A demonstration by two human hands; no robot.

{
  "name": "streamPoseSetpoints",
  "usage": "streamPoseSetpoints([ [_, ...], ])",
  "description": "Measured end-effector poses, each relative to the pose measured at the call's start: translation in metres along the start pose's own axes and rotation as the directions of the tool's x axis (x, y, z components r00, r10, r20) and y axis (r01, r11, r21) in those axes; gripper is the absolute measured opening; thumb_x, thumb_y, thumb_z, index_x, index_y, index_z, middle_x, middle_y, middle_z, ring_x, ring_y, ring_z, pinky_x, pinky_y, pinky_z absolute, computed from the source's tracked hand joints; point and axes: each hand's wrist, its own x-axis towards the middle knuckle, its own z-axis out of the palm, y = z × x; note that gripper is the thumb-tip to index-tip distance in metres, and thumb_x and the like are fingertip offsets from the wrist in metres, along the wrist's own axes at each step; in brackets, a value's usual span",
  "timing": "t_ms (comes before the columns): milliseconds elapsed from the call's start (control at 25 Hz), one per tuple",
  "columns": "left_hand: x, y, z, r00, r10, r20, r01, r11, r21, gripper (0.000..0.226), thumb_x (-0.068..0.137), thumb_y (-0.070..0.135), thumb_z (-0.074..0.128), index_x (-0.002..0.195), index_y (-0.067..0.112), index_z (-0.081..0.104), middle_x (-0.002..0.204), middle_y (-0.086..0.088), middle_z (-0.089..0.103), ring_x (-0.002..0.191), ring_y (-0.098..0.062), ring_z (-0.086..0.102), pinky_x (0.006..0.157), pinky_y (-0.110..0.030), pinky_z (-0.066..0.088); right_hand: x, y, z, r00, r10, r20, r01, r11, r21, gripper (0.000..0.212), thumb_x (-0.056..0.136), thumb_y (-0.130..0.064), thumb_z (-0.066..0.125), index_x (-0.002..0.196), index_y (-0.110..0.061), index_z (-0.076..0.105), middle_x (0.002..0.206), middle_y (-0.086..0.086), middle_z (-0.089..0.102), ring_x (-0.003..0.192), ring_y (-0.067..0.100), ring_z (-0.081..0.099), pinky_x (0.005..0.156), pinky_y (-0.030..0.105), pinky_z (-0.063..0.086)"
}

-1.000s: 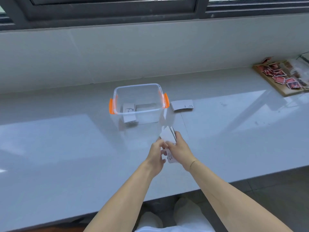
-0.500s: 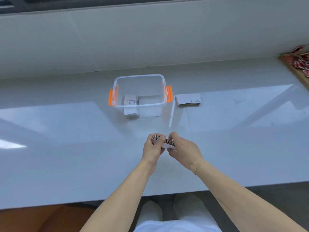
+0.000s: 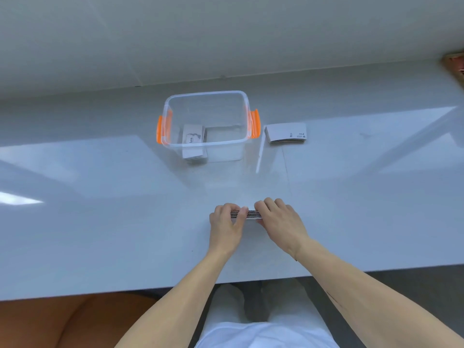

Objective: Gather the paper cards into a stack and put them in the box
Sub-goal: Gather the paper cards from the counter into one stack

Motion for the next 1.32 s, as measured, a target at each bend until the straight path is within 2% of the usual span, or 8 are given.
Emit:
streamPoseSetpoints([
  [240, 0.0, -0.003, 0.01, 0.993, 0.098, -0.059, -0.094, 0.994, 0.062, 0.031, 0.096, 0.047, 0.042, 0.1, 0.019, 0.055, 0.096, 0.01, 0.055, 0.101, -0.017, 0.041, 0.085, -0.03, 0.039, -0.001, -0.012, -0.002, 0.989, 0.138, -0.051, -0.14, 0.99, -0.036, 0.025, 0.085, -0.036, 0.064, 0.098, -0.017, 0.055, 0.09, 0.005, 0.055, 0.067, 0.029, 0.05, 0.047, 0.034, 0.034],
  [400, -0.004, -0.005, 0.011, 0.994, 0.107, -0.039, -0.105, 0.993, 0.049, 0.028, 0.098, 0.046, 0.04, 0.099, 0.021, 0.054, 0.096, 0.013, 0.056, 0.1, -0.014, 0.043, 0.088, -0.033, 0.043, -0.002, -0.012, 0.008, 0.986, 0.168, -0.02, -0.166, 0.982, 0.086, 0.022, 0.092, -0.036, 0.056, 0.102, -0.018, 0.049, 0.095, 0.002, 0.051, 0.07, 0.025, 0.046, 0.044, 0.032, 0.031],
  [560, -0.008, -0.004, 0.003, 0.998, 0.05, 0.034, -0.043, 0.983, -0.177, 0.038, 0.098, 0.047, 0.035, 0.123, 0.025, 0.052, 0.125, 0.016, 0.055, 0.119, -0.002, 0.047, 0.102, -0.025, 0.038, -0.002, -0.008, 0.008, 0.987, 0.158, -0.02, -0.156, 0.986, 0.056, 0.02, 0.092, -0.036, 0.056, 0.101, -0.02, 0.047, 0.091, -0.001, 0.05, 0.07, 0.024, 0.046, 0.043, 0.031, 0.029],
  [680, -0.011, -0.015, -0.01, 1.0, 0.014, 0.008, -0.011, 0.938, -0.346, 0.056, 0.095, 0.046, 0.03, 0.149, 0.031, 0.028, 0.152, 0.025, 0.028, 0.135, 0.017, 0.024, 0.11, -0.012, 0.019, -0.001, -0.008, 0.009, 0.988, 0.153, -0.006, -0.153, 0.987, 0.057, 0.02, 0.091, -0.035, 0.057, 0.101, -0.021, 0.047, 0.09, -0.002, 0.051, 0.071, 0.025, 0.047, 0.044, 0.031, 0.03],
  [840, -0.028, -0.018, 0.0, 0.993, 0.041, 0.115, 0.014, 0.899, -0.439, 0.067, 0.091, 0.029, 0.029, 0.152, 0.033, 0.0, 0.158, 0.026, 0.0, 0.142, 0.016, 0.004, 0.113, -0.011, 0.008, -0.001, -0.009, 0.008, 0.988, 0.152, 0.01, -0.152, 0.986, 0.067, 0.019, 0.091, -0.033, 0.055, 0.101, -0.02, 0.047, 0.091, -0.001, 0.052, 0.071, 0.025, 0.046, 0.045, 0.031, 0.03],
  [960, -0.026, -0.014, 0.003, 0.981, 0.018, 0.192, 0.089, 0.841, -0.534, 0.068, 0.091, 0.023, 0.03, 0.152, 0.031, 0.002, 0.16, 0.021, 0.006, 0.142, 0.012, 0.01, 0.111, -0.011, 0.013, 0.0, -0.008, 0.007, 0.989, 0.149, 0.02, -0.15, 0.987, 0.06, 0.018, 0.092, -0.034, 0.052, 0.103, -0.021, 0.045, 0.092, -0.002, 0.052, 0.074, 0.025, 0.049, 0.047, 0.031, 0.031],
  [1080, -0.017, -0.013, -0.005, 0.991, -0.034, 0.131, 0.108, 0.781, -0.615, 0.06, 0.098, 0.017, 0.028, 0.153, 0.029, 0.007, 0.161, 0.017, 0.009, 0.144, 0.005, 0.014, 0.116, -0.019, 0.014, 0.001, -0.007, 0.006, 0.99, 0.14, 0.021, -0.141, 0.988, 0.068, 0.017, 0.092, -0.033, 0.051, 0.103, -0.021, 0.045, 0.092, -0.003, 0.053, 0.072, 0.024, 0.049, 0.047, 0.031, 0.031],
  [1320, -0.014, -0.005, -0.005, 0.982, -0.042, 0.182, 0.148, 0.769, -0.622, 0.059, 0.095, 0.014, 0.031, 0.152, 0.022, 0.02, 0.16, 0.012, 0.02, 0.144, 0.0, 0.021, 0.12, -0.028, 0.015, 0.0, -0.007, 0.007, 0.987, 0.159, 0.006, -0.159, 0.985, 0.065, 0.018, 0.091, -0.035, 0.052, 0.1, -0.021, 0.045, 0.089, -0.003, 0.053, 0.07, 0.024, 0.048, 0.046, 0.031, 0.031],
])
